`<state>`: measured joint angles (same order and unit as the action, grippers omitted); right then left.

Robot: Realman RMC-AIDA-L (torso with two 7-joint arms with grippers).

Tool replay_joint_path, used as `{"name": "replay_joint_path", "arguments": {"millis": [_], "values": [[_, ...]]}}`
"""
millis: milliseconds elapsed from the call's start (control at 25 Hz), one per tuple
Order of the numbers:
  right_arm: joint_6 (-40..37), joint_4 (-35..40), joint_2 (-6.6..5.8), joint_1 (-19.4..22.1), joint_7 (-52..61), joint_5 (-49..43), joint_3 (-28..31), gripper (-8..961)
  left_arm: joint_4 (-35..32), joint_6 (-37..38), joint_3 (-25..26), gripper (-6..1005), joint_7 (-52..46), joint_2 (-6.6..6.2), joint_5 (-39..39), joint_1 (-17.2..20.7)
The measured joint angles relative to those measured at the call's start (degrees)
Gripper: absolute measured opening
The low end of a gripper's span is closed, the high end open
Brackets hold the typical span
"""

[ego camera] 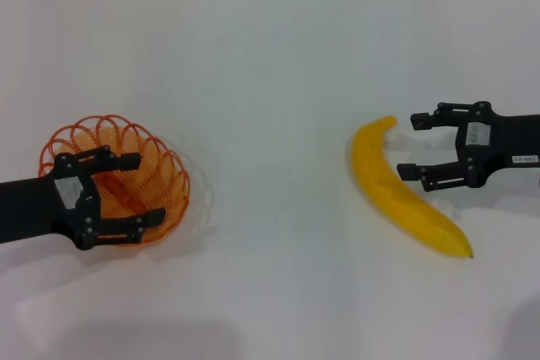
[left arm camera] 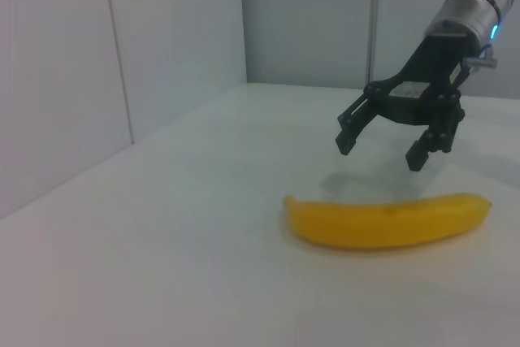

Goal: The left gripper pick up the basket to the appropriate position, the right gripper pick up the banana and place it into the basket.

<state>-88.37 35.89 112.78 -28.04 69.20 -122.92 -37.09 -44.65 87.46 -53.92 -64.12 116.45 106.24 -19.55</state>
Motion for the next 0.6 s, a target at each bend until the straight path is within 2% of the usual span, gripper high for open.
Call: {"name": "replay_joint_path", "arguments": {"millis": [400,520,600], "values": [[0.6,0.0,0.15,0.0,0.1,0.1,0.0,894,0.0,-0.2,0.2,870,-0.6,0.00,-0.6,-0.1],[0.6,-0.1,0.15,0.0,0.1,0.1,0.0,894,-0.8,-0.2,2.8,851,-5.2,-0.02,-1.6,-0.4],[0.6,-0.1,0.16,0.0,0.1,0.1,0.0,894,-2.5,-0.3,6.7,838,-11.2,-0.15,-1.5,-0.9]]}}
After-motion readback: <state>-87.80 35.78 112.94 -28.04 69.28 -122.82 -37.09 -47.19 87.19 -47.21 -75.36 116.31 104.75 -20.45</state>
